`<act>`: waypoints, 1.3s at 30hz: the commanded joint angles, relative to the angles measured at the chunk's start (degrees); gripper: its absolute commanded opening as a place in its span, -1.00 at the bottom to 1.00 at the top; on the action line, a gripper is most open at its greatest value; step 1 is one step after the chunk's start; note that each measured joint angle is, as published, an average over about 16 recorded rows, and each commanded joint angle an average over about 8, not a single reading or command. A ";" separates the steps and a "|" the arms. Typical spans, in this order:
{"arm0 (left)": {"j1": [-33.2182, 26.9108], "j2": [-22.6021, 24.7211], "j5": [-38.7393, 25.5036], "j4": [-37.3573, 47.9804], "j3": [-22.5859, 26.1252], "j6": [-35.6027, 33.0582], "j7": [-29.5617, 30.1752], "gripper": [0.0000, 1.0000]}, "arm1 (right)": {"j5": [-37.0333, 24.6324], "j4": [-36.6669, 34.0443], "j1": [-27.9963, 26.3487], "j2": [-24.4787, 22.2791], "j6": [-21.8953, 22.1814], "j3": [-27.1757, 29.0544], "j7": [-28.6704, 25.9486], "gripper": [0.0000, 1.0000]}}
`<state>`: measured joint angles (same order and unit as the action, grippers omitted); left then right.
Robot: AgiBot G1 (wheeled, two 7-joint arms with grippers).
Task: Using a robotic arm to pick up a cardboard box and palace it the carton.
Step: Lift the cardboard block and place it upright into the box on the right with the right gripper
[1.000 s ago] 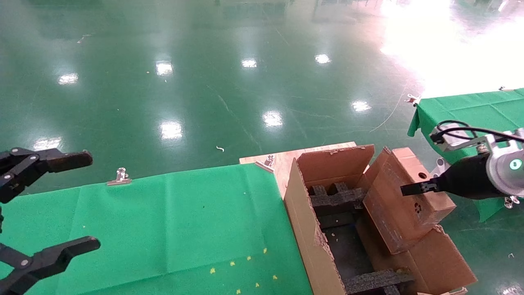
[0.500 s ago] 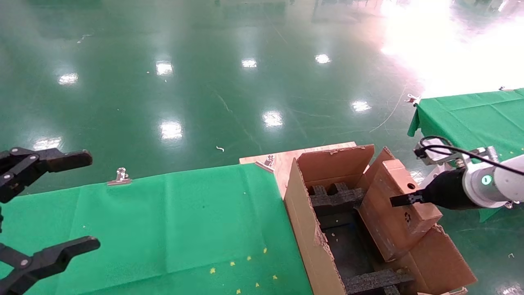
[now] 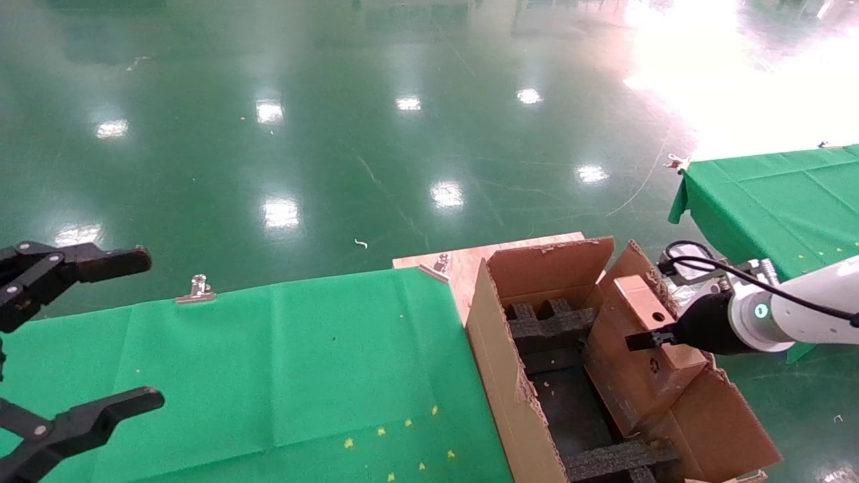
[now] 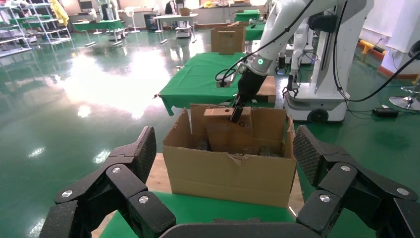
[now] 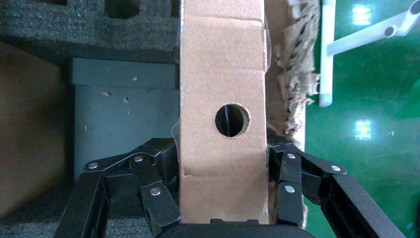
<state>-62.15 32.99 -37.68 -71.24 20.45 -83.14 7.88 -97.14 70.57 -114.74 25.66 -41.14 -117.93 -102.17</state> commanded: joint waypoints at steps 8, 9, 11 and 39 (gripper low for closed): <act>0.00 0.00 0.00 0.00 0.00 0.00 0.00 1.00 | 3.35 -3.00 3.11 1.43 1.47 -0.21 1.32 -1.00; 0.00 0.00 0.00 0.00 0.00 0.00 0.00 1.00 | 3.68 -3.33 3.43 1.57 1.60 -0.22 1.42 -1.00; 0.00 0.00 0.00 0.00 0.00 0.00 0.00 1.00 | 4.37 -4.06 4.12 1.93 1.91 -0.24 1.63 -1.00; 0.00 0.00 0.01 0.00 0.01 0.00 0.00 1.00 | 12.01 -13.05 12.65 6.73 4.05 -0.20 6.17 -1.00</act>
<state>-62.15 32.99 -37.67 -71.24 20.45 -83.14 7.88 -85.10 57.54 -102.20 32.40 -37.21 -118.09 -95.82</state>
